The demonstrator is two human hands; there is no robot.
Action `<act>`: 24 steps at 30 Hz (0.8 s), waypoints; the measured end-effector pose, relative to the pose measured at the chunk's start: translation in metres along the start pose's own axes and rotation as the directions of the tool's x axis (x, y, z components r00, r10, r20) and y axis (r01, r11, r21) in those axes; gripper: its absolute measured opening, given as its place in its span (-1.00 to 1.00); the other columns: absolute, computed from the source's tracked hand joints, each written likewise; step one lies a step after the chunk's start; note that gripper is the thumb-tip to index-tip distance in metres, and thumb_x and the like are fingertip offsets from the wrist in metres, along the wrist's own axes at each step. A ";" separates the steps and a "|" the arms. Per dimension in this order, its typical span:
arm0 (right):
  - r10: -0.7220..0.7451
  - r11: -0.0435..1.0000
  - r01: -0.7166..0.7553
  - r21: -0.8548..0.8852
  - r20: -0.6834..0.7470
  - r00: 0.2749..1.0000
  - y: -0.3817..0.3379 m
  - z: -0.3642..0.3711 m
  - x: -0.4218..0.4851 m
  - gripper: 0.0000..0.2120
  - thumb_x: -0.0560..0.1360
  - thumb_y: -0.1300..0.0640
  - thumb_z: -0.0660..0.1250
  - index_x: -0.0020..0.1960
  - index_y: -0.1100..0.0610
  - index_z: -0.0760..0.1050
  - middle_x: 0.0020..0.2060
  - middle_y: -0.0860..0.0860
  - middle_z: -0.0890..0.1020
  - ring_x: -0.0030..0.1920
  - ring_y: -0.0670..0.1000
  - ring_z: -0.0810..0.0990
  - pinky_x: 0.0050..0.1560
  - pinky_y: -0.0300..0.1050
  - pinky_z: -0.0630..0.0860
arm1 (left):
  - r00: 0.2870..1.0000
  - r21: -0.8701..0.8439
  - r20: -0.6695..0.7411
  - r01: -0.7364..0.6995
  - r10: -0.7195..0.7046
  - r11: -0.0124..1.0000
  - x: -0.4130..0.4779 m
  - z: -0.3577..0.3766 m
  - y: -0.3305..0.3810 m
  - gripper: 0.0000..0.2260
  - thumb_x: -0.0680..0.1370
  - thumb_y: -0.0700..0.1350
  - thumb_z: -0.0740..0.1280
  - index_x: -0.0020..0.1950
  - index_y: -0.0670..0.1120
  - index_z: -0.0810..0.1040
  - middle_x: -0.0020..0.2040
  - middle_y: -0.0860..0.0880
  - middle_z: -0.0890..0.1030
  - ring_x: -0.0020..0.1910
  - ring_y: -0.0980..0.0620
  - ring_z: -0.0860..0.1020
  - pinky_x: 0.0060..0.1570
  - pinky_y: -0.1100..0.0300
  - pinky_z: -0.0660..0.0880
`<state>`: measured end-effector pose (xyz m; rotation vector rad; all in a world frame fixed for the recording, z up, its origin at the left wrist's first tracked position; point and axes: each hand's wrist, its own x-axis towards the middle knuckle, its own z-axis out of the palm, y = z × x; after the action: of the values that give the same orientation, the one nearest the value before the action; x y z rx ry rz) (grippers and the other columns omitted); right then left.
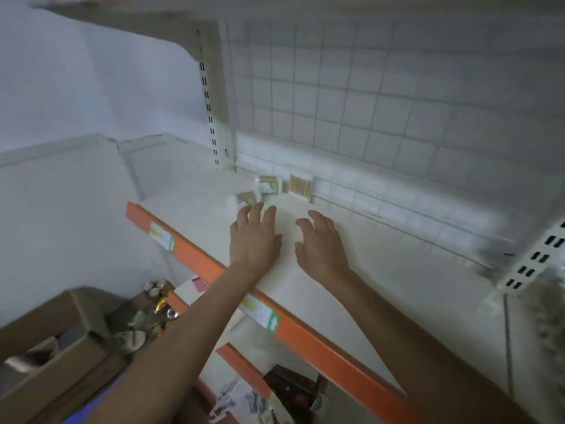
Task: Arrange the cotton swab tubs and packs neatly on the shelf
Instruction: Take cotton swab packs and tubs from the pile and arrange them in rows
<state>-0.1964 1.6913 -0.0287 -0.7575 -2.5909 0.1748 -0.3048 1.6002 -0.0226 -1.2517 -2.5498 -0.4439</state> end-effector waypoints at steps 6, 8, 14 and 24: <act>0.010 1.000 -0.009 -0.013 0.041 0.999 -0.006 0.027 0.075 -0.55 0.55 0.16 0.21 0.42 0.13 0.24 0.47 0.07 0.18 0.46 0.07 0.13 0.37 -0.06 0.19 | 0.998 -0.061 0.013 0.057 -0.056 0.997 0.053 0.014 -0.046 -0.47 0.53 -0.07 0.29 0.45 -0.08 0.19 0.47 -0.12 0.20 0.45 -0.16 0.13 0.31 -0.03 0.26; -0.006 1.000 0.006 -0.012 0.052 0.999 -0.010 0.037 0.096 -0.53 0.54 0.17 0.23 0.42 0.14 0.23 0.47 0.07 0.19 0.46 0.07 0.14 0.37 -0.04 0.21 | 0.994 -0.116 0.020 0.107 -0.105 0.988 0.066 0.021 -0.059 -0.44 0.52 -0.09 0.29 0.48 -0.07 0.16 0.47 -0.13 0.20 0.44 -0.16 0.15 0.31 -0.03 0.26; -0.058 0.998 0.058 0.013 0.060 0.997 -0.018 0.070 0.145 -0.42 0.49 0.26 0.28 0.46 0.16 0.17 0.48 0.09 0.19 0.48 0.08 0.12 0.44 -0.07 0.14 | 0.974 -0.320 0.103 0.224 -0.202 0.920 0.089 0.043 -0.089 -0.35 0.50 -0.02 0.35 0.50 -0.11 0.13 0.42 -0.08 0.31 0.38 -0.17 0.24 0.23 -0.06 0.34; -0.098 0.988 0.119 -0.102 0.187 0.977 -0.016 0.088 0.202 -0.26 0.47 0.08 0.32 0.51 0.20 0.00 0.42 0.16 0.25 0.43 0.14 0.20 0.40 0.09 0.24 | 0.977 -0.452 0.129 0.210 -0.170 0.867 0.105 0.056 -0.110 -0.57 0.50 -0.05 0.34 0.35 -0.08 0.40 0.27 -0.12 0.47 0.21 -0.16 0.44 0.17 -0.03 0.42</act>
<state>-0.3954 1.7867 -0.0294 -0.6633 -2.8278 0.0670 -0.4606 1.6331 -0.0521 -1.1768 -2.7492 -1.1260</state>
